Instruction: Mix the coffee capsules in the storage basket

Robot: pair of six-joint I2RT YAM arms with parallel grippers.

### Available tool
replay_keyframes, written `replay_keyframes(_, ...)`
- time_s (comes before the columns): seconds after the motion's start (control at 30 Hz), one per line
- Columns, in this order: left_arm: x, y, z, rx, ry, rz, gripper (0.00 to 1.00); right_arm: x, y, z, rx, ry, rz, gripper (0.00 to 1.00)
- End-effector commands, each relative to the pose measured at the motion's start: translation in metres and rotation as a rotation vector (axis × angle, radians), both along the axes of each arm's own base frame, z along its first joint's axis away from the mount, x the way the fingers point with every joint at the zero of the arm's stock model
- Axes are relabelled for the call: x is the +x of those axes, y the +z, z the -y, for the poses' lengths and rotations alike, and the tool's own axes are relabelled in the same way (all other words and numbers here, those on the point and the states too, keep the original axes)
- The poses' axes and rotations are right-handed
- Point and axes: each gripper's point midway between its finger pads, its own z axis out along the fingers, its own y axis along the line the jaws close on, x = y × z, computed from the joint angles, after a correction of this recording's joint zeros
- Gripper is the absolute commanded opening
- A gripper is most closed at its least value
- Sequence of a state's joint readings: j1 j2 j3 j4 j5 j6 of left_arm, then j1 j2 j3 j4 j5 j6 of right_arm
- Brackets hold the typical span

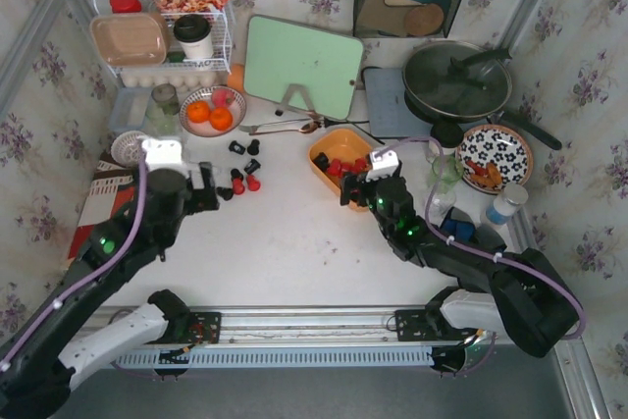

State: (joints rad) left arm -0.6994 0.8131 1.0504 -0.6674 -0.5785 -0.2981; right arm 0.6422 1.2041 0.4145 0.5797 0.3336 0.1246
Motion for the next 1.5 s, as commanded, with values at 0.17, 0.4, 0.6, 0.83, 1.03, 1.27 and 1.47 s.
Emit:
replay_keyframes(0.17,-0.026,-0.026,-0.034,0.073,-0.02,0.076,0.99,0.007,-0.008,-0.05,0.052,0.091,-0.248,1.0)
replay_keyframes(0.4,-0.023,-0.058,-0.037,0.194,-0.036,0.027,0.99,0.016,-0.006,-0.109,0.038,0.149,-0.325,1.0)
replay_keyframes(0.6,-0.02,-0.066,-0.042,0.236,-0.03,0.035,0.99,0.023,-0.019,-0.146,0.006,0.159,-0.371,1.0)
replay_keyframes(0.83,-0.023,-0.063,-0.042,0.149,-0.041,0.076,0.99,0.04,-0.022,-0.175,-0.124,0.043,-0.264,1.0)
replay_keyframes(1.03,-0.025,-0.059,-0.045,0.126,-0.028,0.095,1.0,0.047,-0.028,-0.204,-0.119,0.056,-0.249,1.0)
replay_keyframes(1.27,-0.027,-0.058,-0.047,0.109,-0.018,0.106,0.99,0.051,-0.046,-0.255,-0.081,0.206,-0.298,0.93)
replay_keyframes(1.47,-0.028,-0.057,-0.048,0.101,-0.016,0.112,0.99,0.06,-0.076,-0.281,-0.16,0.244,-0.385,0.79)
